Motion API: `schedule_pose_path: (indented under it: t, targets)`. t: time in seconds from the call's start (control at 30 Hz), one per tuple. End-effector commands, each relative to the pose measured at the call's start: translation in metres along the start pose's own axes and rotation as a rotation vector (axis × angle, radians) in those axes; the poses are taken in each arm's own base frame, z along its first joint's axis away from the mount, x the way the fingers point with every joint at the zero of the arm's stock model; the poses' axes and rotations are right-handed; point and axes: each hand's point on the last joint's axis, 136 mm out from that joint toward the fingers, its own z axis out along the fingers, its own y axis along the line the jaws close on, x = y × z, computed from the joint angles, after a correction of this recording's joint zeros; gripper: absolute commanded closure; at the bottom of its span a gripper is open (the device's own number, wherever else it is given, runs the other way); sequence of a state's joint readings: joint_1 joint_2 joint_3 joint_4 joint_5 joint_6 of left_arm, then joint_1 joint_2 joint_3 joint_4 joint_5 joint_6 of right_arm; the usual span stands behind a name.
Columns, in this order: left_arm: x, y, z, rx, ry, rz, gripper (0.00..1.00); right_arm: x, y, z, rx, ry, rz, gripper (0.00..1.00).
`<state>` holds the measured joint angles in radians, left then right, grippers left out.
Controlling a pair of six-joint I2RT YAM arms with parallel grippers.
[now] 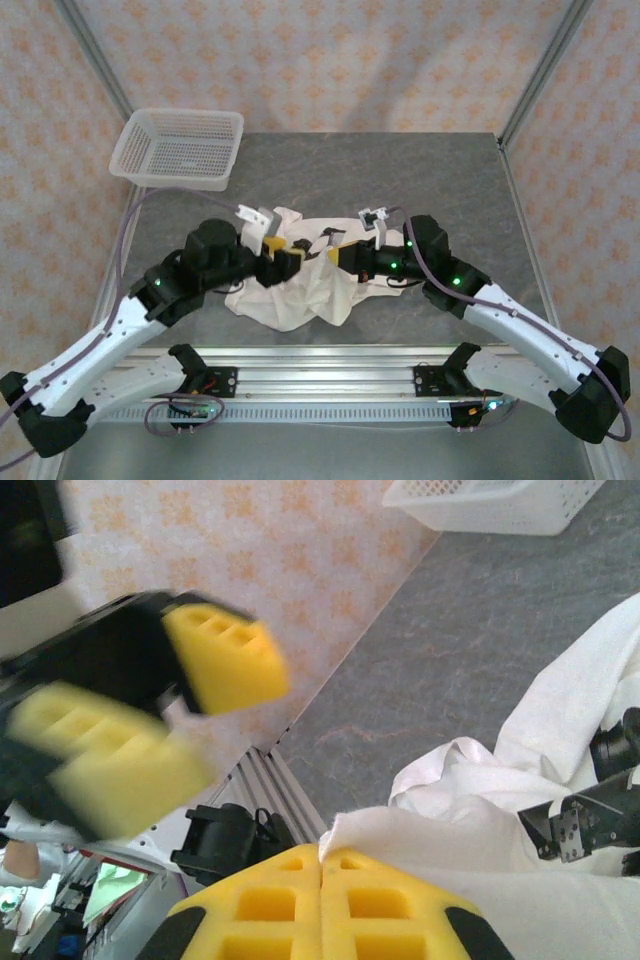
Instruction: Fold the inside-out t-shirt
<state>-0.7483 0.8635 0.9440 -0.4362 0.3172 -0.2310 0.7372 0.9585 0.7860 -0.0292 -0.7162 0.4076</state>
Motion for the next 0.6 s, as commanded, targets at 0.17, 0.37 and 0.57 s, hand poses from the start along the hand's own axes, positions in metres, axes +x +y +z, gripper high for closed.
schedule_pose_path:
  t: [0.17, 0.37, 0.57]
  targets:
    - [0.037, 0.025, 0.056, -0.202, 0.136, 0.039, 0.41, -0.015, 0.018, -0.005, -0.043, -0.020, -0.002, 1.00]
    - [0.029, -0.005, 0.079, -0.032, 0.117, -0.017, 0.78, -0.011, 0.006, -0.008, 0.022, -0.011, -0.003, 1.00]
    - [-0.003, -0.031, 0.048, 0.134, -0.009, -0.098, 1.00, 0.008, -0.106, -0.044, 0.608, -0.040, -0.080, 1.00]
